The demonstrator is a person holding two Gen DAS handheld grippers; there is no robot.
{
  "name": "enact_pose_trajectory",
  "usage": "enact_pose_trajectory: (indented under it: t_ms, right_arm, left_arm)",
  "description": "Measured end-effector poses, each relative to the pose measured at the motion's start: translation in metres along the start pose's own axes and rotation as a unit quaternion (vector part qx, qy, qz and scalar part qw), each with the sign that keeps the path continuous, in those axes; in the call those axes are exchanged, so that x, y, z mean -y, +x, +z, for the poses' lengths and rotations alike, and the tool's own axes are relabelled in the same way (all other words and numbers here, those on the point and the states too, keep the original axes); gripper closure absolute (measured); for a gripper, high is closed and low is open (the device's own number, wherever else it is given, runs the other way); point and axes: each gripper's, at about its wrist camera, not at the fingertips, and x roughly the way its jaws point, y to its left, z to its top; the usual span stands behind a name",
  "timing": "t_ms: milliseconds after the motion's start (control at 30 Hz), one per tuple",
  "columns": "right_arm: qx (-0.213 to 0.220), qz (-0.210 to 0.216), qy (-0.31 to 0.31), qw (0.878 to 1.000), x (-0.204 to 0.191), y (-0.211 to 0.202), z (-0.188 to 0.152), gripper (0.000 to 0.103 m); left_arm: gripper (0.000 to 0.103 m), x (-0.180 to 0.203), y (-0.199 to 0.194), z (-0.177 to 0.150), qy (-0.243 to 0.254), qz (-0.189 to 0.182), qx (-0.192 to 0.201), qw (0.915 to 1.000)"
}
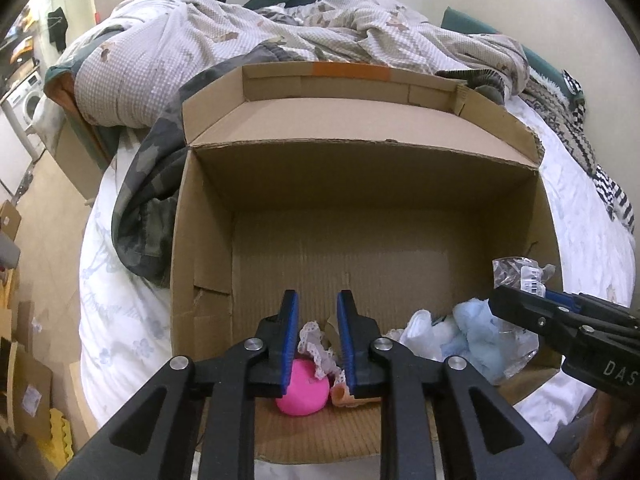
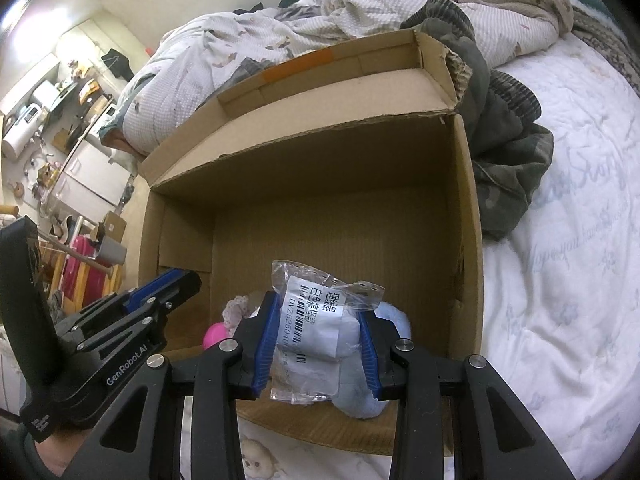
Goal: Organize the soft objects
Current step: 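Open both tools to drop the bag and orange tube into the box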
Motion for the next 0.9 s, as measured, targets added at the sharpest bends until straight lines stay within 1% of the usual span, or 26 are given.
enact_pose_trajectory:
  t_ms: [67, 100, 133, 167, 200, 267, 333, 367, 433, 467, 500, 533, 567, 667, 700, 733, 800, 867, 900]
  right_arm:
    - [0.000, 0.001, 0.001, 1.000, 0.000, 0.001, 0.000, 0.065]
    - [0.001, 0.001, 0.001, 1.000, 0.000, 0.001, 0.000, 0.062]
    - [0.000, 0.002, 0.003, 1.000, 0.000, 0.001, 0.001, 0.060]
    - [-0.001, 0.005, 0.007, 1.000, 0.001, 0.001, 0.001, 0.053]
    - [0.000, 0.008, 0.011, 1.000, 0.001, 0.001, 0.002, 0.045]
    - [0.007, 0.008, 0.015, 1.000, 0.002, 0.000, 0.003, 0.041]
    - [0.013, 0.008, 0.015, 1.000, 0.002, -0.003, 0.003, 0.034]
    - [0.017, 0.007, 0.016, 1.000, 0.002, -0.004, 0.003, 0.028]
    - [0.029, -0.002, 0.015, 0.999, 0.003, -0.008, 0.003, 0.020]
    - [0.037, -0.008, 0.013, 0.999, 0.003, -0.010, 0.003, 0.014]
    - [0.047, -0.012, 0.010, 0.999, 0.003, -0.014, 0.002, 0.006]
    - [0.057, -0.010, 0.010, 0.998, 0.003, -0.017, 0.001, 0.002]
    - [0.070, -0.009, 0.011, 0.997, 0.003, -0.022, 0.001, 0.000]
    - [0.106, -0.007, 0.009, 0.994, 0.001, -0.035, -0.003, 0.000]
    - [0.111, -0.009, 0.008, 0.994, 0.000, -0.039, -0.004, 0.000]
    - [0.115, -0.013, 0.007, 0.993, -0.001, -0.043, -0.004, 0.000]
    - [0.123, -0.015, 0.006, 0.992, -0.003, -0.053, -0.006, 0.000]
    - [0.135, -0.012, 0.005, 0.991, -0.006, -0.066, -0.010, 0.000]
    - [0.144, -0.011, 0.001, 0.990, -0.008, -0.074, -0.012, 0.000]
  left_arm:
    - [0.081, 0.001, -0.001, 0.000, 0.002, 0.001, 0.000, 1.0000]
    - [0.076, 0.002, -0.001, 0.000, 0.003, 0.001, 0.001, 1.0000]
    - [0.066, 0.002, -0.003, -0.001, 0.003, 0.004, 0.005, 1.0000]
    - [0.060, 0.002, -0.004, -0.001, 0.003, 0.007, 0.008, 0.9999]
    - [0.048, 0.002, -0.006, -0.001, 0.002, 0.011, 0.015, 0.9998]
    - [0.040, 0.002, -0.012, -0.001, 0.003, 0.013, 0.030, 0.9995]
    - [0.040, 0.000, -0.018, -0.002, 0.004, 0.010, 0.039, 0.9992]
    - [0.040, -0.001, -0.020, -0.002, 0.005, 0.014, 0.043, 0.9990]
    - [0.040, -0.004, -0.026, -0.005, 0.007, 0.035, 0.055, 0.9979]
    - [0.040, -0.006, -0.028, -0.007, 0.004, 0.046, 0.057, 0.9973]
    - [0.040, -0.009, -0.031, -0.007, -0.002, 0.051, 0.059, 0.9970]
    - [0.040, -0.013, -0.034, -0.007, -0.013, 0.049, 0.060, 0.9969]
    - [0.040, -0.015, -0.036, -0.007, -0.019, 0.048, 0.061, 0.9968]
    - [0.040, -0.020, -0.047, -0.008, -0.028, 0.037, 0.070, 0.9964]
    - [0.034, -0.020, -0.051, -0.008, -0.028, 0.035, 0.073, 0.9963]
    - [0.020, -0.021, -0.056, -0.009, -0.030, 0.033, 0.075, 0.9961]
    - [0.009, -0.023, -0.066, -0.012, -0.039, 0.030, 0.084, 0.9953]
    - [0.007, -0.026, -0.078, -0.013, -0.047, 0.027, 0.095, 0.9940]
    - [0.004, -0.028, -0.085, -0.015, -0.049, 0.027, 0.098, 0.9935]
